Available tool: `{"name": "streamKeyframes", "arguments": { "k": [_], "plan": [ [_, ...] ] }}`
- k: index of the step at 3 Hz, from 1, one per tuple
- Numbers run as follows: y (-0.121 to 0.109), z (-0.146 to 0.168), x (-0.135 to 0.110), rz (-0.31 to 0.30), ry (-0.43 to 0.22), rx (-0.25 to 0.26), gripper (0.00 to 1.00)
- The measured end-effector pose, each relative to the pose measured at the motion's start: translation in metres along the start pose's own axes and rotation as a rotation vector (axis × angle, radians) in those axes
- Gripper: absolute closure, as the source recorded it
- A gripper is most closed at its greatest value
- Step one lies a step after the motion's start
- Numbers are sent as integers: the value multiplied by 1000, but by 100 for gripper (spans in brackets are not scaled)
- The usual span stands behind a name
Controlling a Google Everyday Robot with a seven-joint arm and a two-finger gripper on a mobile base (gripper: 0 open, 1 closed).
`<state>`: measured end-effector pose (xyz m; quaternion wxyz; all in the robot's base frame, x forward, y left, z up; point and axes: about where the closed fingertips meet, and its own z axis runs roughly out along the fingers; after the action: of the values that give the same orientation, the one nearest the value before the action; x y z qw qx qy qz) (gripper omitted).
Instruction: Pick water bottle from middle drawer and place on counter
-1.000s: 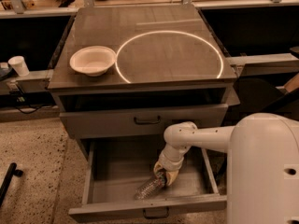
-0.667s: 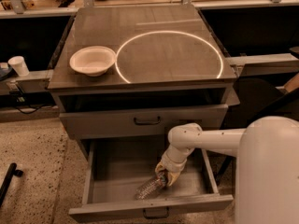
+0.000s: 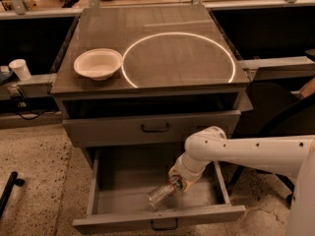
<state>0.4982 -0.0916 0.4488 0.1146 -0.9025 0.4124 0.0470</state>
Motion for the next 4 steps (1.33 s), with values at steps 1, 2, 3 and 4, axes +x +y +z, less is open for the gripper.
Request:
{"name": "streamKeyframes", "arguments": {
  "k": [1, 2, 3, 4],
  "plan": [
    [0, 0, 0, 0, 0, 0, 100],
    [4, -34, 1, 24, 20, 28, 100],
    [6, -91, 2, 48, -14, 72, 100],
    [-5, -162, 1, 18, -61, 115, 100]
  ]
}}
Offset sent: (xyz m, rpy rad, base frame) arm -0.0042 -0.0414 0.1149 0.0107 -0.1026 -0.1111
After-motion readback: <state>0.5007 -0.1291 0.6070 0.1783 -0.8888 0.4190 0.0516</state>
